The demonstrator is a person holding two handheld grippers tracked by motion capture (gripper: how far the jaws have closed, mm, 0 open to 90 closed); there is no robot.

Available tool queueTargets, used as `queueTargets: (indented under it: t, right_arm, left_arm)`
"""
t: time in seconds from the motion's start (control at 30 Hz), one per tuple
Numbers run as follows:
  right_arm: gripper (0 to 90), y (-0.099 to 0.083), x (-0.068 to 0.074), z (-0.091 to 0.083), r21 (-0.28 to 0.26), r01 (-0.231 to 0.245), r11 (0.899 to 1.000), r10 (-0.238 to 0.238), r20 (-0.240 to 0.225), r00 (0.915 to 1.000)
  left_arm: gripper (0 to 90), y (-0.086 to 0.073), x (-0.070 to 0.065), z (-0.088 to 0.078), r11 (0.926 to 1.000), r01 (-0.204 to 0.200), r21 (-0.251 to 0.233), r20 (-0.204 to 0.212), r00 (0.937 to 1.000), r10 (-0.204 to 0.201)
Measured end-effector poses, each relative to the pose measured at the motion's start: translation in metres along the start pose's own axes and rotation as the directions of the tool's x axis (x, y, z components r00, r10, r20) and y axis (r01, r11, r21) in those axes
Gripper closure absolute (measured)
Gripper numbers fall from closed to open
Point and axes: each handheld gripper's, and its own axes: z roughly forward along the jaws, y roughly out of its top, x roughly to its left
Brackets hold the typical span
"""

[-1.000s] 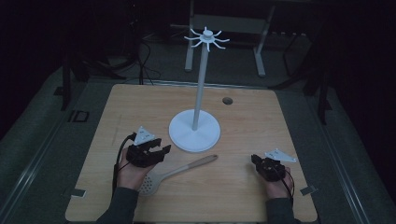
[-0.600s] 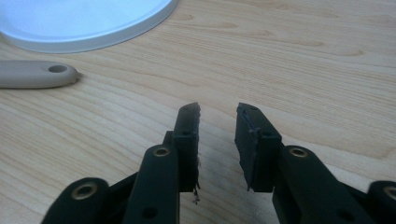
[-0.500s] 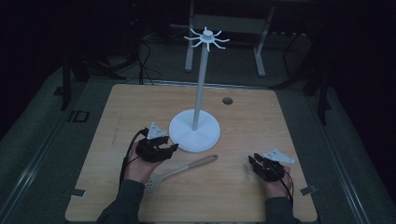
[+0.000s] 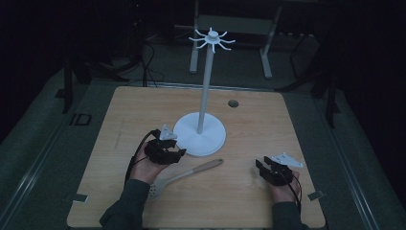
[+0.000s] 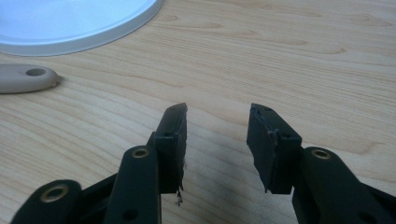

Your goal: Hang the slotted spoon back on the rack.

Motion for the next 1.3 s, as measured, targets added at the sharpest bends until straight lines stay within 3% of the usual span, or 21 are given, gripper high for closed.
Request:
queueTargets:
  t: [0.3,0.63,1.13,1.3]
  right_arm:
    - [56.6,0.000,-0.002,-0.001,-0.003,-0.008,1.000,0.008,0.003,1.0000]
    - [57.0,0.000,-0.003,-0.001,-0.001,-0.007,1.000,0.007,0.006,1.0000]
    - [56.8,0.000,-0.001,-0.001,0.005,0.006,1.000,-0.006,0.011,0.9999]
    - [56.7,0.000,-0.001,0.000,0.006,0.008,1.000,-0.008,0.013,0.9999]
  left_arm:
    - [50.2,0.008,-0.006,0.011,0.9947,-0.065,0.079,0.033,0.9975,0.063]
    - [50.4,0.012,-0.010,0.023,0.9800,-0.126,0.154,0.056,0.9913,0.119]
    - [50.8,0.015,-0.014,0.037,0.9656,-0.154,0.209,0.095,0.9860,0.137]
    - [51.2,0.015,-0.014,0.042,0.9569,-0.167,0.238,0.112,0.9833,0.143]
